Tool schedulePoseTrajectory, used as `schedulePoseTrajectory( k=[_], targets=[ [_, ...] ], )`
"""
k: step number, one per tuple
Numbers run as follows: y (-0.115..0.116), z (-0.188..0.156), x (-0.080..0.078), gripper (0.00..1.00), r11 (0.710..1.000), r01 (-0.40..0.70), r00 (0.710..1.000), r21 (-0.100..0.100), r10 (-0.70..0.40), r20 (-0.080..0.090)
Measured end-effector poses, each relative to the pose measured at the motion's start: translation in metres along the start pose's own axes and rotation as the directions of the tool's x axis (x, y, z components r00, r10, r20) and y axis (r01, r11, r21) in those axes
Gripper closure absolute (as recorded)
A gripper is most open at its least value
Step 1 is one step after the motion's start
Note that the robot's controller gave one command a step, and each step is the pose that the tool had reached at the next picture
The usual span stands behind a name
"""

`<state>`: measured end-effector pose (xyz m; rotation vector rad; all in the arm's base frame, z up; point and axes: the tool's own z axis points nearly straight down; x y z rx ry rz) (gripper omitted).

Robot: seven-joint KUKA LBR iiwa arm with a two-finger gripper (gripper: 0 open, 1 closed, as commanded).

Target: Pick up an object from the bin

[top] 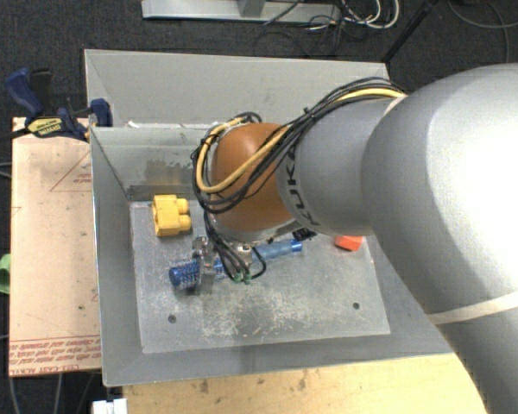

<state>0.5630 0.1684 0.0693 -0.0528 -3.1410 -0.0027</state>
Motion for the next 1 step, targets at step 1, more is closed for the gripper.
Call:
schedulePoseTrajectory(
  k=[1],
  targets=[
    [-0.0191, -0.1524, -0.0292, 1.00, 0.997, 0.072, 0.997, 0.000, -0.072, 0.010]
  ],
)
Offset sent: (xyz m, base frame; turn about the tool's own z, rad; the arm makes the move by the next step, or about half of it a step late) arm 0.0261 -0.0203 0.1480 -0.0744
